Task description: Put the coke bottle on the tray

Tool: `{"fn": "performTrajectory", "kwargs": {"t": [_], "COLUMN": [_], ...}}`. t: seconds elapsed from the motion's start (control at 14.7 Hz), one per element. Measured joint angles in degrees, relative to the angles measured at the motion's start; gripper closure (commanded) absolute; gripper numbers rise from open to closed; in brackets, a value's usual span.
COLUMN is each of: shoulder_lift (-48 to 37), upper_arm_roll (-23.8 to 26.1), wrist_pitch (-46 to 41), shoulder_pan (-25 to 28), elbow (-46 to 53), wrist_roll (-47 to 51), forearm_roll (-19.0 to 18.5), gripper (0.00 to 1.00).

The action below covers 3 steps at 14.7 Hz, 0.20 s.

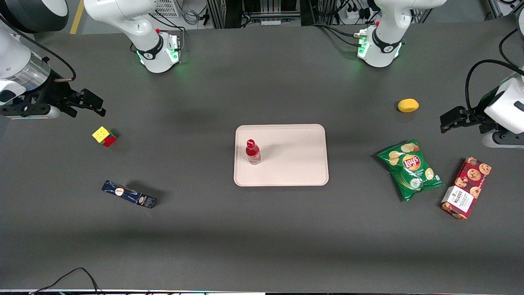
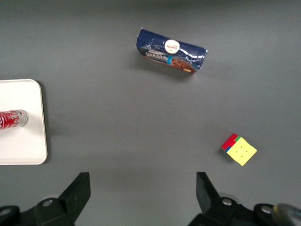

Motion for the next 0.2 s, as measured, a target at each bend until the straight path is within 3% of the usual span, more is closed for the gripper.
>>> {"fn": "performTrajectory", "kwargs": {"t": [0.2], "shoulder_lift": [0.2], "upper_arm_roll": [0.2], "wrist_pitch": [0.0], "shoulder_pan": [0.2], "elbow": [1.7], "wrist_roll": [0.0], "forearm_roll": [-1.7], "gripper": [0.00]}}
